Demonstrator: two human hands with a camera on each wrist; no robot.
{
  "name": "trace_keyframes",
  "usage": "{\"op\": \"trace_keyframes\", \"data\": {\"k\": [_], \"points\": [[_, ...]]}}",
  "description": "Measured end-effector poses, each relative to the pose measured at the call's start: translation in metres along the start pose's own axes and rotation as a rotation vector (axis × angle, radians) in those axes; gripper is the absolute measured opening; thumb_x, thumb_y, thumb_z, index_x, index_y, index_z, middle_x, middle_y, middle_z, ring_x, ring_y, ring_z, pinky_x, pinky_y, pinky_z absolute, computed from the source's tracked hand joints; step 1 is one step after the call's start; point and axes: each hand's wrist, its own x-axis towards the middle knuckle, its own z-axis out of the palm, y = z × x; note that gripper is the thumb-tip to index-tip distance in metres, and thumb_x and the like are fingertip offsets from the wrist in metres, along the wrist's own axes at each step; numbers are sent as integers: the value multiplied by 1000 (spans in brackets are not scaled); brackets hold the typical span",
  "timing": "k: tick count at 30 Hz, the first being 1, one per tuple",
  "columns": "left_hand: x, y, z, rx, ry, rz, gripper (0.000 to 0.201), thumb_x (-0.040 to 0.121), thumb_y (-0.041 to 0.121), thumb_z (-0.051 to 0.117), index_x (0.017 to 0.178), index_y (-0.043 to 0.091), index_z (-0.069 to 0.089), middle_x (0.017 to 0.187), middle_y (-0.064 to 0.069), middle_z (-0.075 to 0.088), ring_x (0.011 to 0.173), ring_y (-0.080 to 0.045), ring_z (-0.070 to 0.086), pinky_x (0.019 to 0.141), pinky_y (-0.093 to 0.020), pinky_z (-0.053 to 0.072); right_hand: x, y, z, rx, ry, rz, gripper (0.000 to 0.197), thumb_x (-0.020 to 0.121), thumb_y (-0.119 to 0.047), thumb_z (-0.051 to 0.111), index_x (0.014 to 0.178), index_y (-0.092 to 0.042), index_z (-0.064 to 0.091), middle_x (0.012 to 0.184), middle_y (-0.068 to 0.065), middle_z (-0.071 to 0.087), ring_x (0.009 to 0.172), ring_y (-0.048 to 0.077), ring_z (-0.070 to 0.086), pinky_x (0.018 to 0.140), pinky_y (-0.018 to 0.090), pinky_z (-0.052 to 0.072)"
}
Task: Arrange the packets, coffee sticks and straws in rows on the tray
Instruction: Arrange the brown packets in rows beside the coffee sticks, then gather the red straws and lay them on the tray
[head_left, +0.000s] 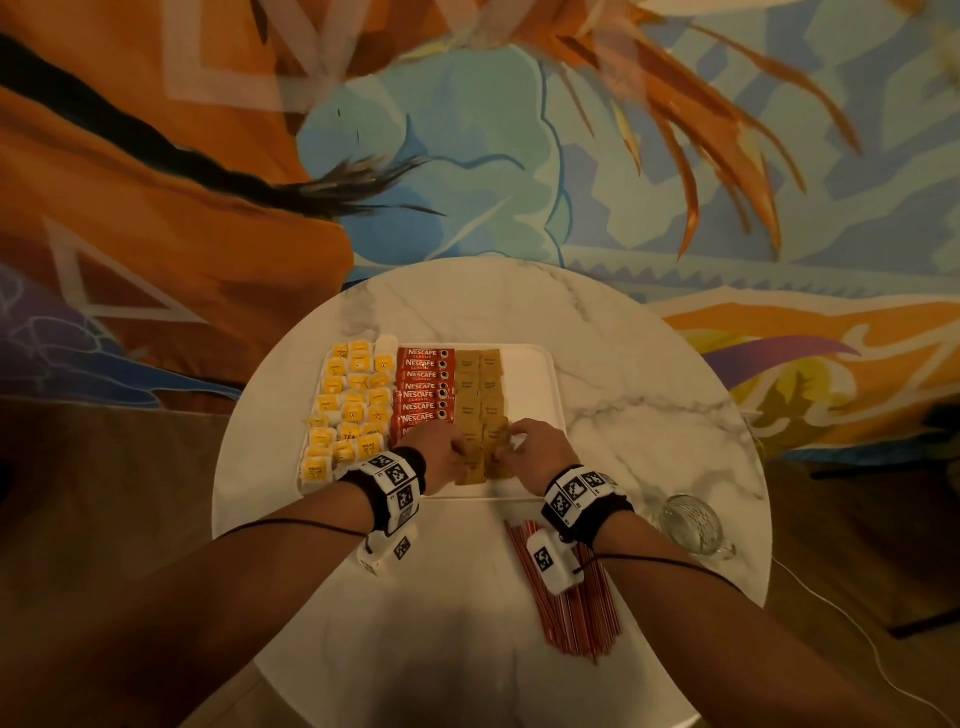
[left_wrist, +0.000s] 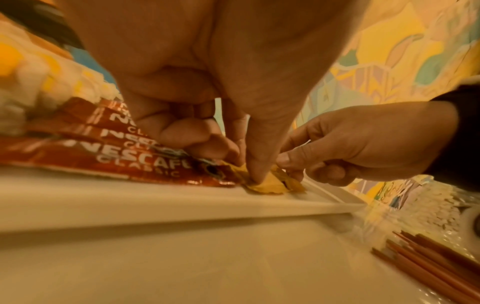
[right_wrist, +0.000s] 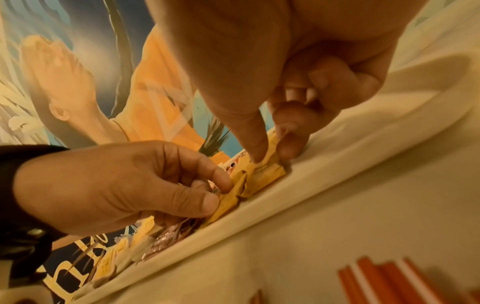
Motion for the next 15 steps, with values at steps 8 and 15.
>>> {"op": "trace_keyframes", "data": {"k": [8,15], "points": [[1,-1,1,10,29,15,22,85,13,74,107,18,71,109,2,62,98,-18,58,97,-36,52,4,-5,3,-33,0,-16,30,87,-25,69,116,-26,67,109,-2,69,90,15,62,79,29,52],[-7,3,-1,38,18,46,22,87,21,72,109,18,71,97,6,59,98,-18,58,92,-29,51,-8,-6,-10,-6,-7,-33,39,88,-35,68,124,-23,61,108,0,70,93,17,66,84,33,55]]}}
